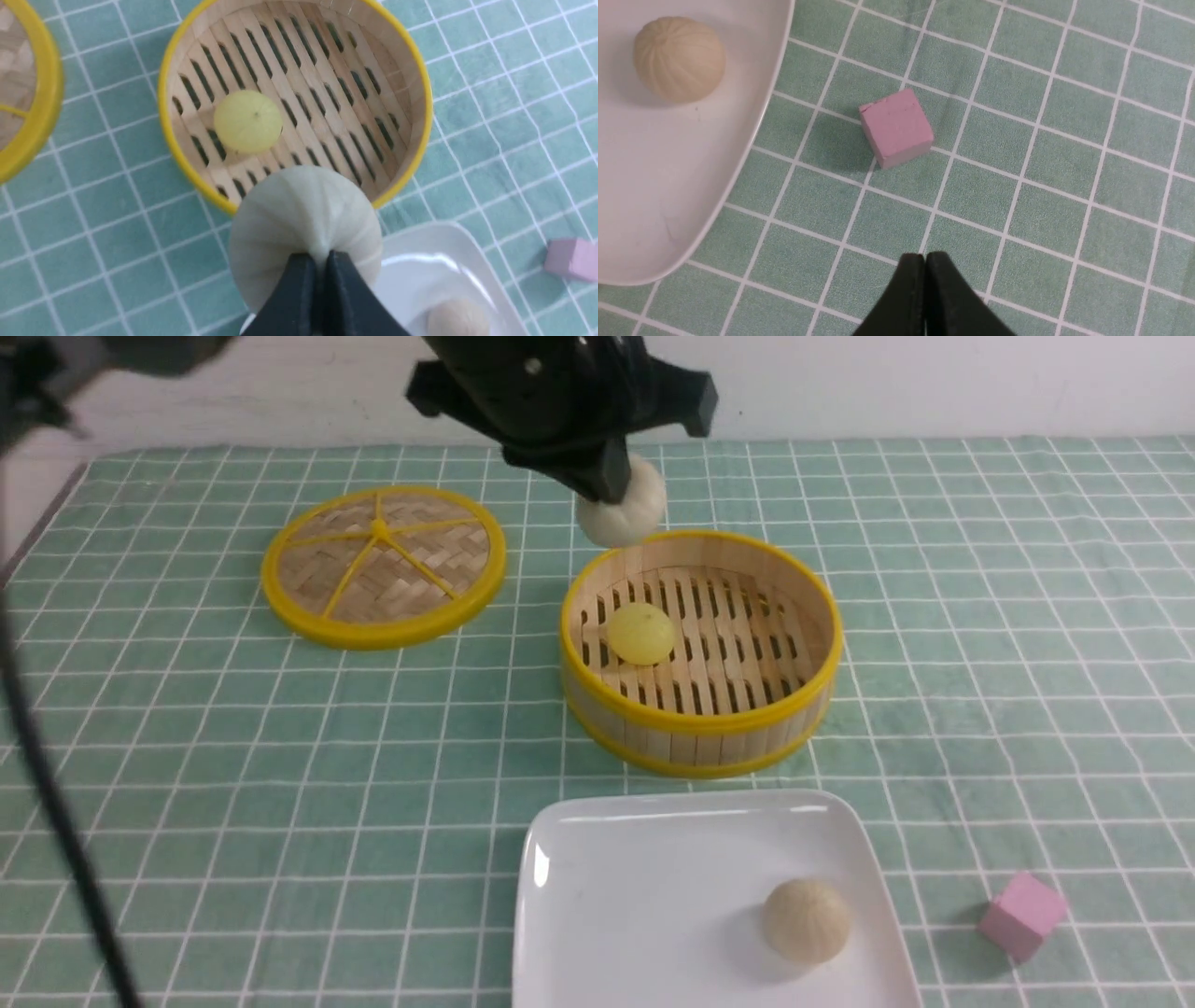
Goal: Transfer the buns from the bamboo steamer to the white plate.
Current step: 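Carry the bun from the bamboo steamer to the plate with the left gripper, then reach into the bamboo steamer and grasp a bun with the left gripper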
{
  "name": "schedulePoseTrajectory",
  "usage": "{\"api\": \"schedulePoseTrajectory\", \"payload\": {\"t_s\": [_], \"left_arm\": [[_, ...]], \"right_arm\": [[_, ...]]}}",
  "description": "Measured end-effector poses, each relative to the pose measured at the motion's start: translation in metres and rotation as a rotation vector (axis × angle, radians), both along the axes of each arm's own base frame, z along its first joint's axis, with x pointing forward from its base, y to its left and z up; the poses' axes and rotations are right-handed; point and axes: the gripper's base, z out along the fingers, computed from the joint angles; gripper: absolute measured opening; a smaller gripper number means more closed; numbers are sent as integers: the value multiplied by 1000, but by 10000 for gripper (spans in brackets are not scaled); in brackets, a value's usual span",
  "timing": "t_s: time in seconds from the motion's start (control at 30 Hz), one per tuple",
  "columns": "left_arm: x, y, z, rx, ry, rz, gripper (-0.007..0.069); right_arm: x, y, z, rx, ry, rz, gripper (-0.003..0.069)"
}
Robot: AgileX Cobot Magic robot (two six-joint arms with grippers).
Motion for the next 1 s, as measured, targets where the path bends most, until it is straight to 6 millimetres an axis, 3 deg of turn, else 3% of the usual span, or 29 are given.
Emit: {"api": "schedulePoseTrajectory", "payload": {"t_s": [0.1,0.17,0.2,0.27,0.33,0.37,0.47,0.5,0.6,0.7,0.8,0.87,1.0], "left_arm": [[-17,9,-8,46,61,-11,18],[-33,8,-43,105,155,-27,18],[-34,7,-46,109,160,-30,18],[-43,-3,-85,128,215,-31,18],[-47,-9,-107,128,232,-26,18],[-50,-16,-131,107,239,-11,20],[-47,-26,-162,79,246,29,34],[-47,-26,-163,76,242,29,36],[-40,-36,-188,65,257,59,98],[-38,-37,-194,65,263,65,150],[-37,-38,-197,73,275,70,248],[-31,-40,-184,58,257,73,335],[-10,-39,-145,2,182,96,358]], "right_arm": [[0,0,0,0,1,0,25],[0,0,0,0,1,0,29],[0,0,0,0,1,0,29],[0,0,0,0,1,0,34],[0,0,0,0,1,0,35],[0,0,0,0,1,0,35],[0,0,0,0,1,0,38],[0,0,0,0,1,0,38],[0,0,0,0,1,0,45],[0,0,0,0,1,0,48],[0,0,0,0,1,0,52],[0,0,0,2,2,0,55],[0,1,0,8,4,0,57]]}}
